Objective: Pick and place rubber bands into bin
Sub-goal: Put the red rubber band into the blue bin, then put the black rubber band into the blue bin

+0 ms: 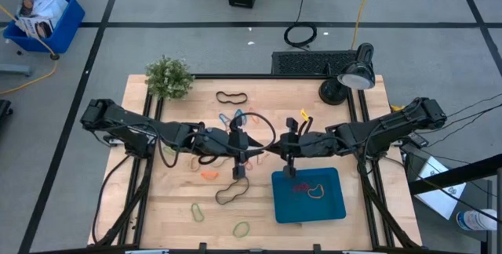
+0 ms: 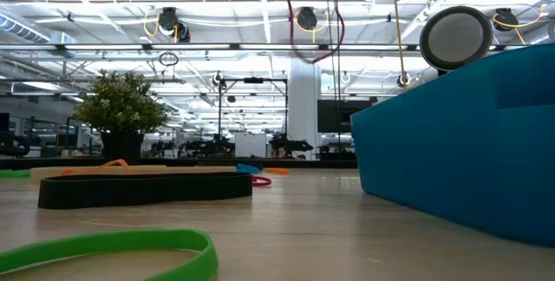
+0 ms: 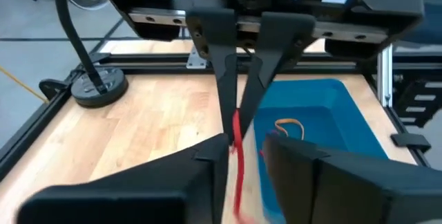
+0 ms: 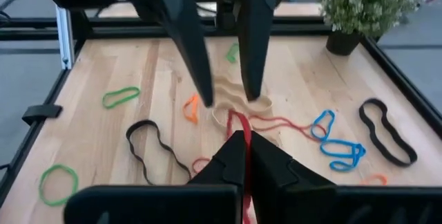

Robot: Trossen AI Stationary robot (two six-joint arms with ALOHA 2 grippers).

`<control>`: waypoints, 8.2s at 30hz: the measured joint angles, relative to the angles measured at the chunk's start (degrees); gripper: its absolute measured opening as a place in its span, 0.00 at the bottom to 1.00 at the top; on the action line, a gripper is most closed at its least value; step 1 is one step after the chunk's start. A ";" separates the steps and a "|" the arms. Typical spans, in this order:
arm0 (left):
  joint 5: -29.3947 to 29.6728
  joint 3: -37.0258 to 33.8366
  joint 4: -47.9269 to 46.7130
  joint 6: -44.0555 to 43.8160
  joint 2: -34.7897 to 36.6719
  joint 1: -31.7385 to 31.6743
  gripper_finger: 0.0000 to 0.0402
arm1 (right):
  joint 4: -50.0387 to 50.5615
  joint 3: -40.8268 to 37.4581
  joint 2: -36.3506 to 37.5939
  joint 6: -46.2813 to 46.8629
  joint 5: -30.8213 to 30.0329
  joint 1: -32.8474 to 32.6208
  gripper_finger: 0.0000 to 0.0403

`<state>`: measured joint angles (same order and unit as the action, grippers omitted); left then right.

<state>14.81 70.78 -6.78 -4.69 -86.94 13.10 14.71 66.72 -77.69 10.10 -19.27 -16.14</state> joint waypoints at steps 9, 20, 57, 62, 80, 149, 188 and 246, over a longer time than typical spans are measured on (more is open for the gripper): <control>0.05 0.04 -7.07 -1.68 4.41 -0.07 0.36 | 3.00 0.02 0.98 2.53 0.01 0.02 0.00; 1.81 0.04 -10.52 -1.59 9.64 -1.03 0.36 | 14.02 0.04 4.07 15.60 10.40 -1.95 0.00; 1.84 0.04 -9.40 -1.88 8.79 -1.79 0.36 | 34.83 0.02 -8.77 37.23 12.19 -15.55 0.00; 1.84 0.04 -9.43 -1.92 8.79 -1.79 0.36 | 33.64 0.02 -9.05 35.99 11.94 -15.83 0.01; 1.37 0.04 -9.55 -2.35 8.79 -1.79 0.36 | 33.04 0.02 -7.65 35.87 11.81 -15.75 0.29; -9.23 0.10 -19.42 7.36 -21.84 3.15 0.36 | 26.93 0.02 0.21 16.40 1.55 1.18 0.29; -9.40 0.04 -18.39 7.35 -26.49 3.13 0.02 | 26.68 -0.02 0.20 16.40 1.55 1.18 0.29; 1.77 0.03 1.15 18.62 6.32 1.60 0.03 | -17.06 0.02 -1.68 3.84 14.60 1.46 0.29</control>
<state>16.58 70.82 -5.63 13.93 -80.62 14.70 -2.36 66.74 -79.37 13.94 -4.67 -14.68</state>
